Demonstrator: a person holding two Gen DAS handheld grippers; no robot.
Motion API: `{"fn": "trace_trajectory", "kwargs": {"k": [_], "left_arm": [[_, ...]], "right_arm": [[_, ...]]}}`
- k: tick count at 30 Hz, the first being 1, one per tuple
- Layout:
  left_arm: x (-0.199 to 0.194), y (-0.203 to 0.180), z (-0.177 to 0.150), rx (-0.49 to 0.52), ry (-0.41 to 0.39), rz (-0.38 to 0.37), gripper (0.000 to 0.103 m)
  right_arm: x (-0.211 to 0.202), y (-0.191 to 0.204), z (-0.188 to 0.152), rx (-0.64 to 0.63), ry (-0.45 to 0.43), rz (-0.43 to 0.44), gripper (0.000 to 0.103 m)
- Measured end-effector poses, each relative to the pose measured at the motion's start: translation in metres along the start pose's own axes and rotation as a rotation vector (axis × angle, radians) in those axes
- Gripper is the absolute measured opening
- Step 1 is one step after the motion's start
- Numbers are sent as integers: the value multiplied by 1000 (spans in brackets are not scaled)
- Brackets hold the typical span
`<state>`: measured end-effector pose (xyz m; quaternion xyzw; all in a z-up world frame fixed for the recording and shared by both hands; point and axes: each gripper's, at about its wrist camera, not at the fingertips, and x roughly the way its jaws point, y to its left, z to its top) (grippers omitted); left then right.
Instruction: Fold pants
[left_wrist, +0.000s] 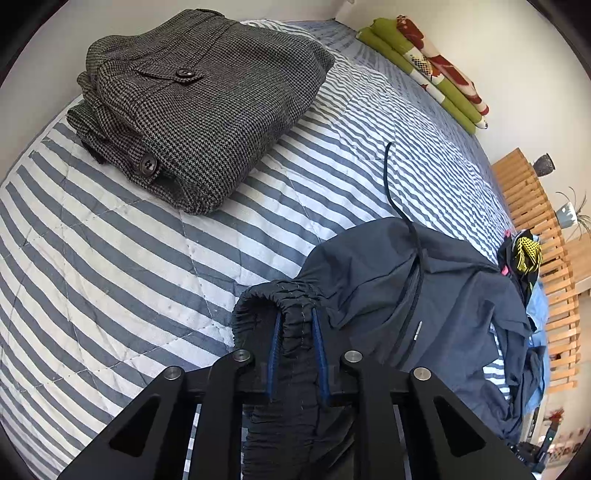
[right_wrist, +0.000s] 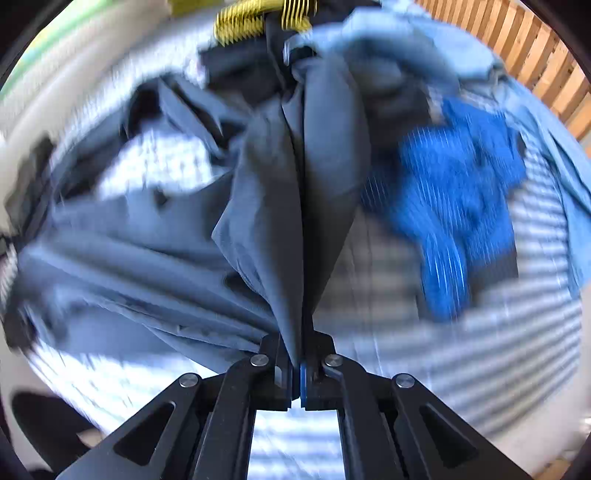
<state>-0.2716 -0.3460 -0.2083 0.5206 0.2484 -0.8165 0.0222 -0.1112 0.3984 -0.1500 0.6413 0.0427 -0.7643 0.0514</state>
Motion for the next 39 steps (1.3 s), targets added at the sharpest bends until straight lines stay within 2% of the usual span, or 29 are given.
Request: {"fn": "trace_trajectory", "kwargs": {"k": [1,3,5,8,11,12,13,15,16,17,19,21,24,25,26,28,29,32,34,35,36,39], "left_arm": [[-3,0,0,4,-3,1,15],[-8,2,0,4,-7,-2,14],[-11,5,1,-5,-12,-8,14],[-14,6,2,-23,-23,-14,14],[-14,5,3,-27,-34,-19,15],[-14,5,3,-32,-39,-24,18],[-12,4,4,-41,-31,-34,24],[-9,5,8,-65,-18,-42,76],[-9,6,10,-76,-38,-25,83],[-7,6,12,-80,-51,-17,84],[0,5,15,-94,-43,-18,74],[7,3,15,-96,-26,30,28],[4,-1,12,-72,-38,30,19],[-3,-2,12,-62,-59,33,16],[-13,0,13,-70,-82,27,6],[-39,7,19,-106,-140,9,6],[-54,10,24,-113,-169,-8,6],[-86,14,35,-91,-224,-26,6],[-98,11,43,-48,-236,24,6],[-106,10,47,-39,-261,67,0],[-116,11,53,-47,-289,80,0],[-150,28,74,-114,-369,30,0]], "right_arm": [[-3,1,-10,-41,8,-26,2],[-21,-3,-14,-40,-30,-60,10],[-49,-8,-3,-3,-110,-75,29],[-89,-1,30,-11,-303,-115,49],[-92,20,73,-120,-379,-108,52],[-84,26,91,-162,-382,-95,54],[-75,39,107,-201,-371,-78,58],[-56,59,130,-259,-346,-64,58],[-43,67,142,-276,-334,-75,58],[-31,76,153,-296,-318,-96,58],[-15,96,163,-310,-293,-119,58],[6,109,176,-306,-273,-119,58],[33,122,184,-334,-236,-194,58],[36,122,183,-338,-222,-190,44],[36,121,182,-337,-209,-181,21],[27,116,177,-312,-226,-167,5],[16,113,175,-296,-255,-165,3],[-29,103,165,-237,-350,-125,2],[-62,100,160,-221,-417,-103,2],[-75,100,160,-213,-448,-109,2],[-89,101,160,-203,-483,-110,2],[-124,107,165,-169,-565,-73,2]]}}
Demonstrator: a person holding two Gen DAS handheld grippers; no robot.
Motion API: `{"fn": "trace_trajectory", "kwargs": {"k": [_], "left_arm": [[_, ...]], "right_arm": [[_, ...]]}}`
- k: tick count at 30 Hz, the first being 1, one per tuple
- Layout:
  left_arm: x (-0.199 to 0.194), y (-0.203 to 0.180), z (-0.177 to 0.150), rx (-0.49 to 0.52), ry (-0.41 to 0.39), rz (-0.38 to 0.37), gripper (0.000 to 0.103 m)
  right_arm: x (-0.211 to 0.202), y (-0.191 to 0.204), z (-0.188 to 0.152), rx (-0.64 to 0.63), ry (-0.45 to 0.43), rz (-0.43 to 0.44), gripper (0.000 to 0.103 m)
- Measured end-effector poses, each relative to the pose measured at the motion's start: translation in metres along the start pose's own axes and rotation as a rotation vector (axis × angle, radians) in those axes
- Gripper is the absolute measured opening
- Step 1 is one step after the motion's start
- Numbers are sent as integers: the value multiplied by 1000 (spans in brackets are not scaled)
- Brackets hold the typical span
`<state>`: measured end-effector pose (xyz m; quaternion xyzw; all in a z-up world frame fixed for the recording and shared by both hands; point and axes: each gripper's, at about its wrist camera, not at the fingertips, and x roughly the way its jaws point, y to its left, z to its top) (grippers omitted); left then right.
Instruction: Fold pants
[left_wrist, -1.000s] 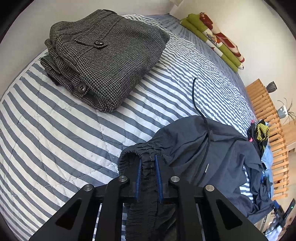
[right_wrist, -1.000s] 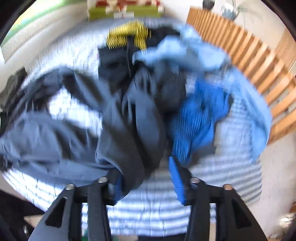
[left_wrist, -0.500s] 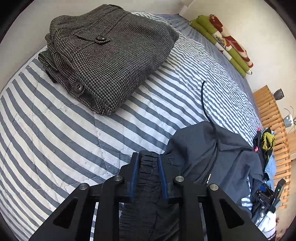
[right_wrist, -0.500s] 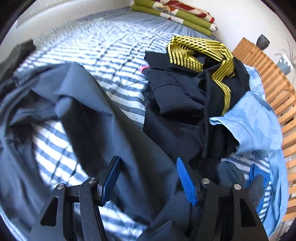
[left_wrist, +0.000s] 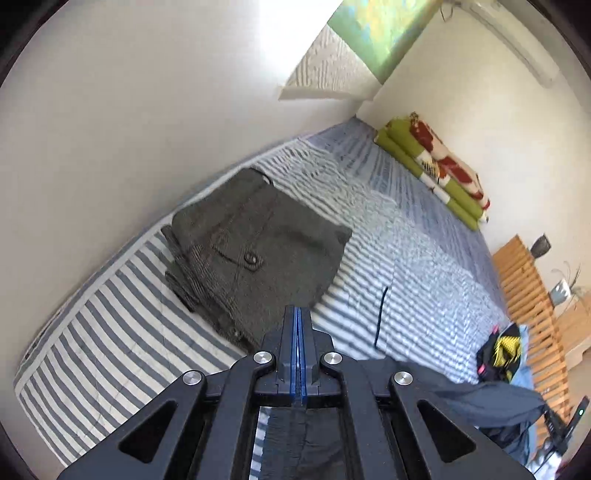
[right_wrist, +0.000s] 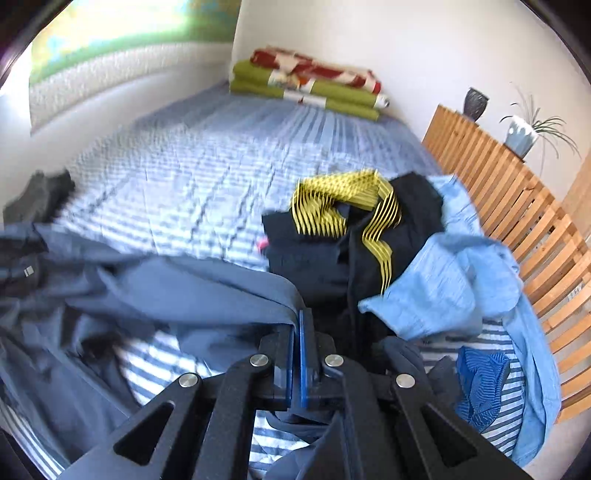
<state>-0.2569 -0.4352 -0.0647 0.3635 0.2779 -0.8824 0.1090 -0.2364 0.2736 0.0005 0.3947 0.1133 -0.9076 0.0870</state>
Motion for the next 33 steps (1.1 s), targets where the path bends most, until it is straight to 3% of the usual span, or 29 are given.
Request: {"fn": "trace_trajectory", "kwargs": {"k": [1,4,5,7,8,9,12,16,19,20,24,28,33], "left_arm": [[-2,2,9,3,0,-1,0],[16,0,11,21,119,-102,0],[26,-6,7,47,148,-95,4],[48,-15,-12,98,196,-66,39],[63,-19,-23,100,225,-60,74],[77,-19,-35,93,251,-58,86],[126,-15,-70,64,366,-37,86],[165,-8,-103,0,387,-15,79],[172,-18,-117,18,378,10,14],[166,-25,-118,42,361,-1,6],[112,-35,-97,67,221,-27,5],[66,-22,-50,13,135,-39,5],[47,-17,5,-17,11,54,6]], "right_arm": [[-9,3,7,-1,-28,1,2],[-12,20,29,-60,-98,-44,2],[-6,27,35,-78,-115,-73,2],[9,28,44,-71,-119,-114,2],[16,27,48,-57,-104,-122,2],[28,24,50,-46,-86,-130,2],[54,12,44,-14,-16,-131,2],[71,1,31,-9,33,-134,2],[78,-5,25,2,61,-129,2],[79,-7,23,10,66,-122,2],[65,-5,18,0,43,-109,2],[30,3,25,-58,-75,-137,2],[14,23,65,-74,-229,-169,2]]}}
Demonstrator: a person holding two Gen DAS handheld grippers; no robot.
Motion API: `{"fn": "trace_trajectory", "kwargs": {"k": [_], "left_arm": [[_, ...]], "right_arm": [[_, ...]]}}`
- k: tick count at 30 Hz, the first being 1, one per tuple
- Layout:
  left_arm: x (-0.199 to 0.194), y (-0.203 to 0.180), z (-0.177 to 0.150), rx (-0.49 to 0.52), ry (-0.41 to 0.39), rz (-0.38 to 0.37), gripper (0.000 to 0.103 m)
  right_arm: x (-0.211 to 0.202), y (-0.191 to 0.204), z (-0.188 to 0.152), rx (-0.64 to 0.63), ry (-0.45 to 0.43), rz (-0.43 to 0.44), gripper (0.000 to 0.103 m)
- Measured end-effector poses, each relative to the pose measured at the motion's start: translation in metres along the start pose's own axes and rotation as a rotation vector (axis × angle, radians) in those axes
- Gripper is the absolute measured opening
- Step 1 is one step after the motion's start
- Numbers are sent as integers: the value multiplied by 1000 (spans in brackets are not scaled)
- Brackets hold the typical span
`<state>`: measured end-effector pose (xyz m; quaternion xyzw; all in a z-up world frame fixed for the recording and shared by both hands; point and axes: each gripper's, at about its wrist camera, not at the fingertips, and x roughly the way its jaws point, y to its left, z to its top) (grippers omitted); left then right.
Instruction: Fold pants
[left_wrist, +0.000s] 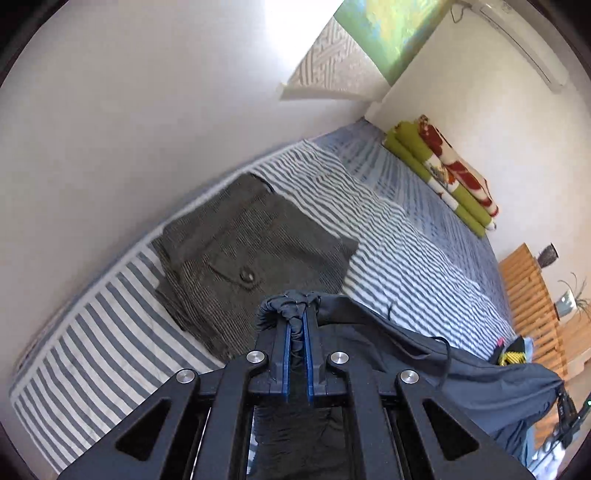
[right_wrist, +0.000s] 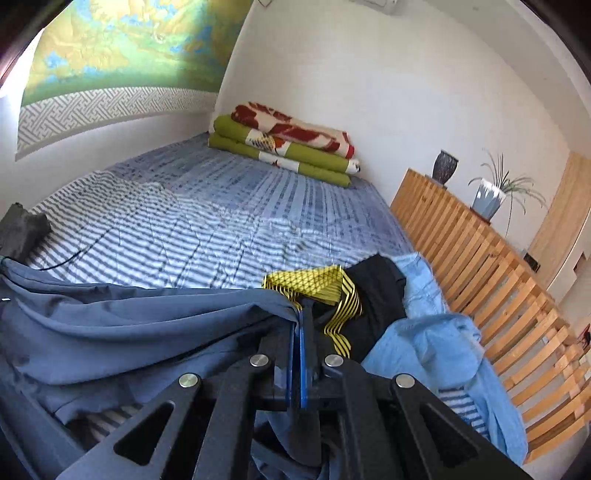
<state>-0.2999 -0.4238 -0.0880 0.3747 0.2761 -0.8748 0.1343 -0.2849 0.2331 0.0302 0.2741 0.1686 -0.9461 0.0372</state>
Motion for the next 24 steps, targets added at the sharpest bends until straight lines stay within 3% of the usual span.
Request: {"fn": "trace_trajectory", "kwargs": {"k": [2,4,6,7,8,9,13,17,19,22,24], "left_arm": [[15,2,15,15,27,44,10],[32,0,22,42,113,124,15],[40,0,19,59,160,132,22],[37,1,14,71,147,152,25],[30,0,9,96,126,171,35],[24,-2,3,122,116,170,41],[-7,-24,-35,243,136,71,42],[-21,-60,-106,340,263,-94,60],[-17,-79,-148,382,343,-137,62],[-8,-104,-199,376,465,-201,62],[-5,-117,-226,404,499,-188,62]], "right_arm": [[16,11,16,16,-5,19,2],[50,32,25,-46,68,37,3],[94,51,19,-156,230,88,10],[105,53,11,-172,275,73,18],[112,52,4,-175,309,69,27],[114,47,-5,-161,332,93,30],[88,0,-39,-26,371,194,41],[53,-44,-91,89,464,242,49],[40,-48,-116,112,510,253,49],[29,-44,-127,154,504,281,51],[27,-37,-124,186,495,286,54]]}}
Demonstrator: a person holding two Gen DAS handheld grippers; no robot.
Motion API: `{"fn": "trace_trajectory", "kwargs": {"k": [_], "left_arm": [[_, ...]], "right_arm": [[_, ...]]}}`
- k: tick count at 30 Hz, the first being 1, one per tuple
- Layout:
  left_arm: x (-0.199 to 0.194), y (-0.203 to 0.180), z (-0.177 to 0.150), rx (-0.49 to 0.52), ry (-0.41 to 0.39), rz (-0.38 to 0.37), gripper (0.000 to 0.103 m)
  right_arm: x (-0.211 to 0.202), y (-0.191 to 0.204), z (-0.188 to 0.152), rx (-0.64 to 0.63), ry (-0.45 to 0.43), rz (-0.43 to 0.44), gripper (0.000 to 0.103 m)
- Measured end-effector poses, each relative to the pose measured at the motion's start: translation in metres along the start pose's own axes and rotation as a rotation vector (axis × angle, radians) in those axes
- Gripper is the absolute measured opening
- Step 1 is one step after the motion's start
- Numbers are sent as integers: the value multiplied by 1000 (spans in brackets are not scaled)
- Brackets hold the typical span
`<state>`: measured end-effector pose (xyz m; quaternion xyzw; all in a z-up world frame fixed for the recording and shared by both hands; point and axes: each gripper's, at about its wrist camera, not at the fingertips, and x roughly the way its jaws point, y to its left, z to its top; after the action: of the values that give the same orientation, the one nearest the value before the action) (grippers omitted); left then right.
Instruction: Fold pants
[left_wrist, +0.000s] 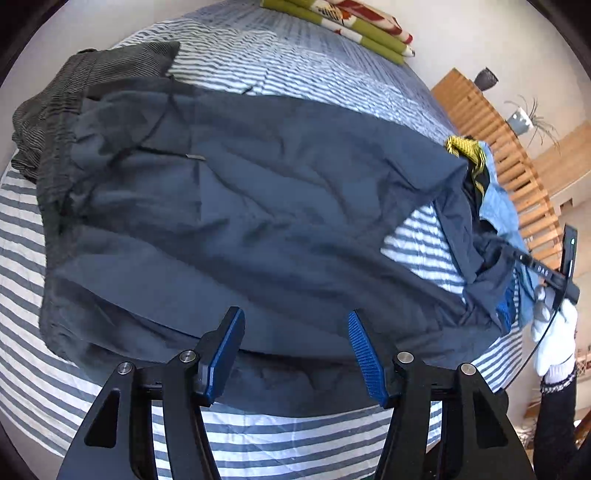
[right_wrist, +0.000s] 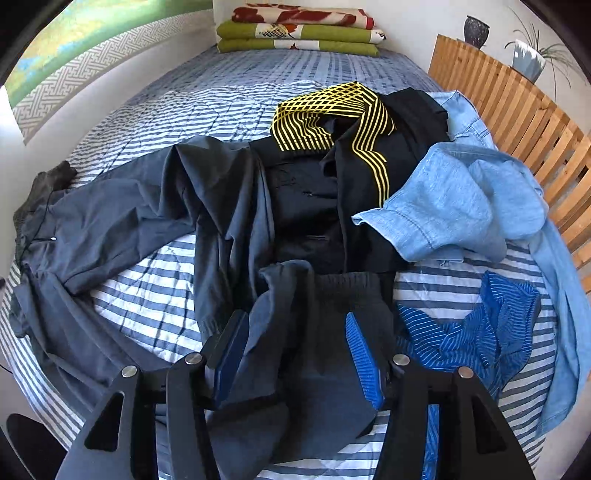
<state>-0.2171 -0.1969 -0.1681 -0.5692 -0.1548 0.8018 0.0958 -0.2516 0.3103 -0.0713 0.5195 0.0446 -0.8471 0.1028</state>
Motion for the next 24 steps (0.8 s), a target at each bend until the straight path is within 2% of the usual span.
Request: {"fn": "trace_trajectory", "kwargs": {"k": [2,3,6,8,9,12,15,17,20,22,24], "left_arm": [[10,-13,-10,8,21,-6,63],[18,-16,-14,7,35,-6,66],[30,-21,-20,23,62,69,67],[30,-20,-25,29,56,89,67],[27,-17,-28,27,52,89,67],[12,-10,-36,27,17,103,67],[-5,0,-44,38,-16,125,67],[-12,9,-45,19,-32,136,67],[-22,33,-46,-47,-50,131,67],[-29,50,-50,-93,-55,131,67],[-31,64,-55,-117,-44,143,67]], "right_arm": [[5,12,4,-17,-6,-30,59],[10,18,5,-40,0,-74,59],[31,25,2,-79,47,-188,58],[32,16,-7,-64,67,-190,29],[28,9,-13,-45,74,-175,3],[-8,-28,-40,39,-3,-160,3],[-53,-83,-91,222,-89,-127,3],[-62,-113,-134,298,-55,-123,3],[-52,-136,-186,338,40,-175,3],[-44,-146,-202,366,66,-190,3],[-43,-150,-204,379,66,-198,4]]}}
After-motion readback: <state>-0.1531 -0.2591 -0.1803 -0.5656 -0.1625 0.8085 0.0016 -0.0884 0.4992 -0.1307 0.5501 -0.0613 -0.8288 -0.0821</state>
